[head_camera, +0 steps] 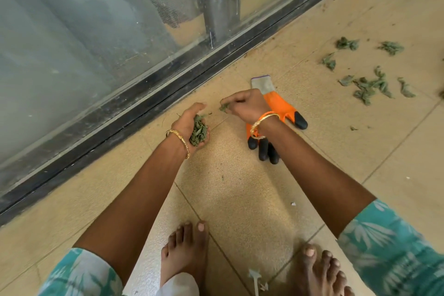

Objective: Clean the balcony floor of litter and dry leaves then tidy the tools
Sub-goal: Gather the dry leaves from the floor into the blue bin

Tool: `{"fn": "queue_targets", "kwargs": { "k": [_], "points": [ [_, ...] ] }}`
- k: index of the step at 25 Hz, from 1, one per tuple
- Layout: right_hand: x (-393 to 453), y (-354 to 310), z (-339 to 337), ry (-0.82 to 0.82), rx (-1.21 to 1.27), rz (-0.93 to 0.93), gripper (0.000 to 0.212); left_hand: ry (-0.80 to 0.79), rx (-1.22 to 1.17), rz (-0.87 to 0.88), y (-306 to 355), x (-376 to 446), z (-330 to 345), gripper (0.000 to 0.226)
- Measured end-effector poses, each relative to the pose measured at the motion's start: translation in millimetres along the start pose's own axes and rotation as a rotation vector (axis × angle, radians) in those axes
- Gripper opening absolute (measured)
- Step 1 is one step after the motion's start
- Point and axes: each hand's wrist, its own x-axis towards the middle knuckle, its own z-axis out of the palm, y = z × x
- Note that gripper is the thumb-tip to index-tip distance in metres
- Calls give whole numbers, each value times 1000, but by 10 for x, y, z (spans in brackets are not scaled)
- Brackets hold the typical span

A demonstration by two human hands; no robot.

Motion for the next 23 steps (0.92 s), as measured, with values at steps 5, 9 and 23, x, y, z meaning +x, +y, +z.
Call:
{"fn": "queue_targets", "kwargs": {
  "k": [5, 9, 23],
  "points": [
    [-364, -63, -385, -15, 715, 239, 9, -226, 35, 47, 17, -231, 479, 22],
    [-523, 36, -813, 132, 734, 165, 11, -466, 119, 81, 60, -308, 1020, 28],
    [-438, 962, -2602, 383, -559, 121, 52, -349, 352, 59, 34, -468, 2519, 9]
  ]
}}
